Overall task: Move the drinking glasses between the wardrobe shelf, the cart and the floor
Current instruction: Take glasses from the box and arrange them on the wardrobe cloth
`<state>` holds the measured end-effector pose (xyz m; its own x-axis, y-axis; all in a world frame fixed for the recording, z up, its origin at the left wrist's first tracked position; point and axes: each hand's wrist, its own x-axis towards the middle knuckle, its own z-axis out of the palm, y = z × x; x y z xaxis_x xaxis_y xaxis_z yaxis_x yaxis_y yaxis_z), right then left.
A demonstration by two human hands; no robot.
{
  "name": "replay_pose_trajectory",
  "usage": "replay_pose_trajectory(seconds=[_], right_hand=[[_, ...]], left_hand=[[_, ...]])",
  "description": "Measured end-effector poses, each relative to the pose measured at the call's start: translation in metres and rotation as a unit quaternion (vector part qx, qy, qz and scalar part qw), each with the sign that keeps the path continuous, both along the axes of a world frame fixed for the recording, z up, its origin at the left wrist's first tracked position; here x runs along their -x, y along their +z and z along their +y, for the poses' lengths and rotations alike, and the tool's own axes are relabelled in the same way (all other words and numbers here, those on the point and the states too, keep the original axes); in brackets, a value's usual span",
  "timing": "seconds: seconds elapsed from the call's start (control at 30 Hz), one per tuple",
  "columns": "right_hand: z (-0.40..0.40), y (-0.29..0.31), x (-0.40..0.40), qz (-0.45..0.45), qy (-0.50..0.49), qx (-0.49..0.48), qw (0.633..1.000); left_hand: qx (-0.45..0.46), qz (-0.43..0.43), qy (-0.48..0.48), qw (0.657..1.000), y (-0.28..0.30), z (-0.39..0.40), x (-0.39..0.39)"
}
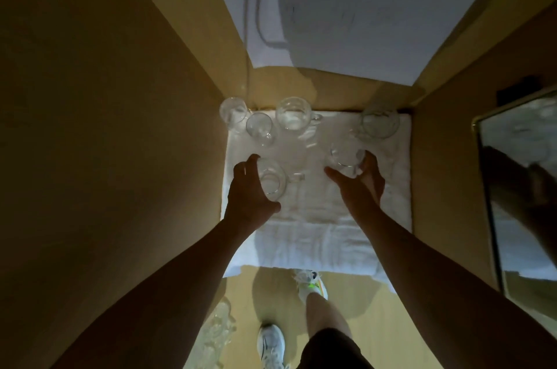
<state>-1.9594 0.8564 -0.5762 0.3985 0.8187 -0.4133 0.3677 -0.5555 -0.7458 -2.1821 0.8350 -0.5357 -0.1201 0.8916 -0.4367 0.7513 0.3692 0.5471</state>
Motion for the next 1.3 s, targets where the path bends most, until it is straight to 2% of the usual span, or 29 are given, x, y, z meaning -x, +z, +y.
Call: replay_pose_trajectory(seconds=[0.2,0.4,0.53,0.63,0.77,1.0,1.17,1.3], right_hand=[[-0.004,0.08,0.004,0.018,0.002,-0.085,0.996],[-0.011,0.178,0.007,0.046,0.001,-0.206,0.977],[-0.021,0.242,0.012,0.036,0.013,-0.221,0.975],[-0.036,0.29,0.016,0.026,-0.008,-0.266,0.964],[-0.061,0.338,0.02,0.013,-0.026,-0.309,0.951],[-0.107,0.409,0.023,0.029,-0.061,-0.361,0.93],[-0.145,0.444,0.026,0.032,-0.069,-0.403,0.912],[-0.178,0.459,0.03,0.029,-0.058,-0.422,0.904]], left_hand=[[-0.059,0.004,-0.038,0.997,0.077,-0.008,-0.001],[-0.123,-0.068,-0.02,0.99,0.167,-0.011,0.0],[-0.214,-0.152,-0.026,0.965,0.224,-0.02,-0.002],[-0.3,-0.234,-0.035,0.924,0.261,-0.032,0.004],[-0.281,-0.225,0.064,0.931,0.316,-0.053,0.002],[-0.34,-0.259,0.077,0.9,0.383,-0.094,0.004],[-0.314,-0.409,0.118,0.849,0.416,-0.132,0.01],[-0.3,-0.468,0.115,0.823,0.431,-0.164,0.014]])
